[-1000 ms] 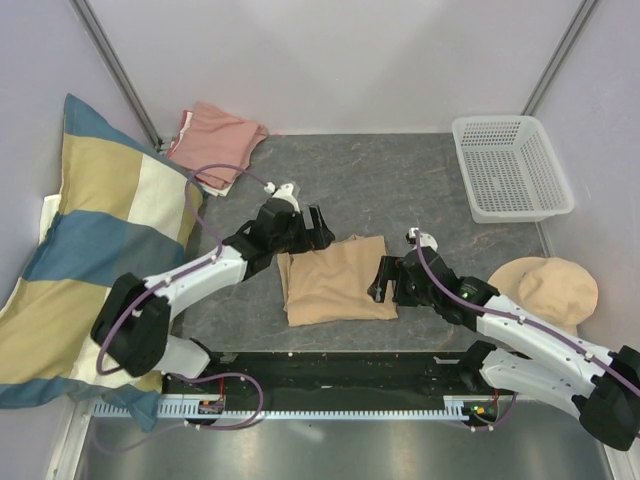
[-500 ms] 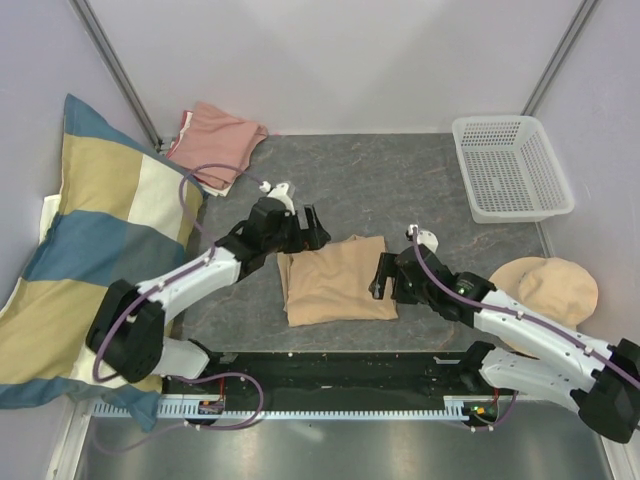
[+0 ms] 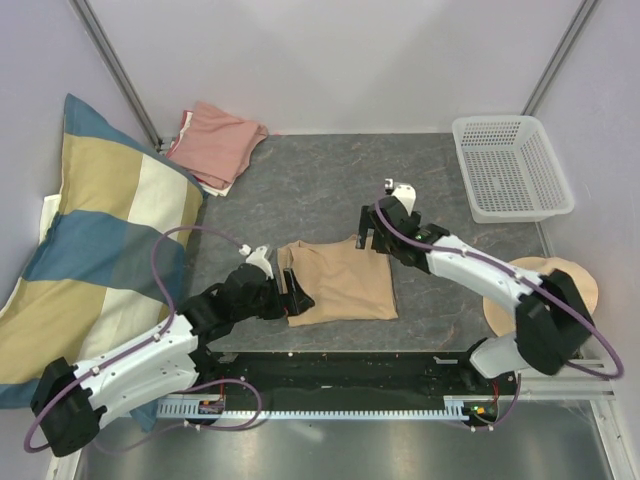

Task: Fold and stack the t-shirts
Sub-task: Smooth out wrinkles on the folded tshirt

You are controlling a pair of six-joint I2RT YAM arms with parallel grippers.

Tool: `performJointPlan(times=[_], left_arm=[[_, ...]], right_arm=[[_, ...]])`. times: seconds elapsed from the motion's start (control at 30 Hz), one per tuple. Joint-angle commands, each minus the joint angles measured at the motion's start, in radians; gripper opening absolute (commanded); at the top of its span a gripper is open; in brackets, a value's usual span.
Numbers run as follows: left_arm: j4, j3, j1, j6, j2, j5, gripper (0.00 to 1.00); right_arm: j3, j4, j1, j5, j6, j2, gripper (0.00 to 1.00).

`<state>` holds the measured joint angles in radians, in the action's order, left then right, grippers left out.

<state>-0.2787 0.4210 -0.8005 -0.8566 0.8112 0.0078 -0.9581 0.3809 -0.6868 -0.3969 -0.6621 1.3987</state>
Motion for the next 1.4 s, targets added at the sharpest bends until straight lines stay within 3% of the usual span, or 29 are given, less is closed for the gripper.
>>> performJointPlan(times=[0.0,0.17,0.4,0.43,0.8,1.0,1.37], left_arm=[[-0.047,0.001,-0.08,-0.148,-0.061,-0.065,0.98],[-0.021,0.009,-0.227,-0.226,-0.012,-0.14,0.98],[0.036,0.085,-0.417,-0.285,0.232,-0.245,0.99],[0.036,0.111,-0.449,-0.306,0.343,-0.293,1.0],[0.061,0.012,-0.448,-0.397,0.381,-0.382,1.0],[0.015,0.001,-0.41,-0.414,0.342,-0.431,1.0],[0.055,0.107,-0.232,-0.2,0.448,-0.407,1.0]], right_arm=[[-0.119,-0.164,0.027,0.047,0.107,0.152,0.98],[-0.209,-0.257,0.066,0.142,0.16,0.295,0.98],[-0.292,-0.304,0.09,0.237,0.205,0.422,0.98],[-0.304,-0.309,0.09,0.266,0.211,0.462,0.98],[-0.291,-0.32,0.092,0.342,0.202,0.51,0.98],[-0.186,-0.291,0.09,0.307,0.167,0.432,0.98],[-0.03,-0.208,0.092,0.286,0.124,0.329,0.98]])
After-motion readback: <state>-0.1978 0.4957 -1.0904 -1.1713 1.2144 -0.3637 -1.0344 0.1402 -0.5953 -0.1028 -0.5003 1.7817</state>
